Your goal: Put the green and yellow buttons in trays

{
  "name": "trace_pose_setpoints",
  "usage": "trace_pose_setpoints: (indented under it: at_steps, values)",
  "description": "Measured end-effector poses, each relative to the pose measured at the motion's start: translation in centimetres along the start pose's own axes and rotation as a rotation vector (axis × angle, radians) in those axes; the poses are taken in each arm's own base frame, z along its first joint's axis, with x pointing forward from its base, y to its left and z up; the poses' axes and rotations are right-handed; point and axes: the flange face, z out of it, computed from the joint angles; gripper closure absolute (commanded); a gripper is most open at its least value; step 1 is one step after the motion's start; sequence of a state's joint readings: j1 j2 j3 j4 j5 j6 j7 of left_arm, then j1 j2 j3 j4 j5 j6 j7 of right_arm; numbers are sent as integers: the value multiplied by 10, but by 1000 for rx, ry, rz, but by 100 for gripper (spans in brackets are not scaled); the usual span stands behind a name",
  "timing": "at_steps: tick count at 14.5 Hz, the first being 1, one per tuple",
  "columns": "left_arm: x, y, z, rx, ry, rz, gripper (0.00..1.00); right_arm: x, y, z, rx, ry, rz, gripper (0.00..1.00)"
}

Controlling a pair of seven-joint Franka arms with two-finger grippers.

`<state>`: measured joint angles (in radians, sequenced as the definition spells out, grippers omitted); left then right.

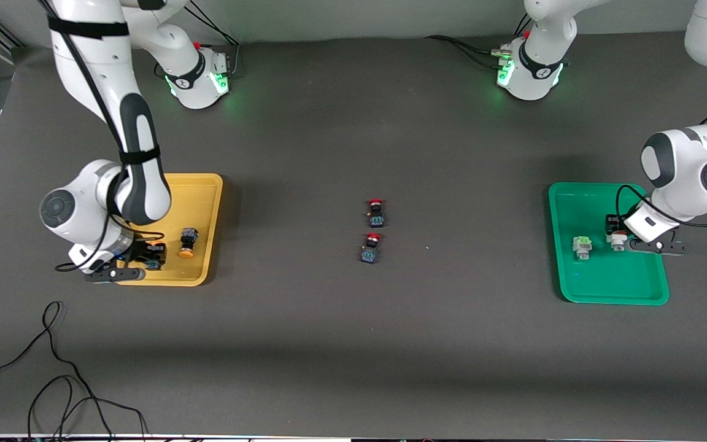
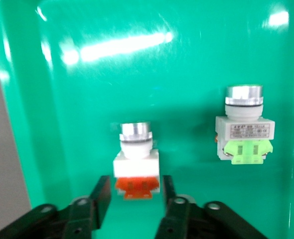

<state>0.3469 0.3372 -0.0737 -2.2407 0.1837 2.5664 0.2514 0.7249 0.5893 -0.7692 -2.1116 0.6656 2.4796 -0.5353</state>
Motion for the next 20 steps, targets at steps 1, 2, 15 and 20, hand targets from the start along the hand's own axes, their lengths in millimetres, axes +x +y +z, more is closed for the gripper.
trace_pose_setpoints:
  at_steps: [1, 2, 15, 20]
  values:
    - [3, -5, -8, 5, 0, 1, 0, -2, 2, 7, 11, 3, -7, 100]
    - [7, -12, -21, 8, -13, 0, 0, -3, 3, 11, 13, 2, -12, 67]
    - [-6, 4, -323, -119, -106, -58, 0, 14, 12, -183, 82, 2, 5, 0]
    - [3, 121, -374, -111, -115, -108, 0, 22, 23, -326, 45, -22, -34, 0]
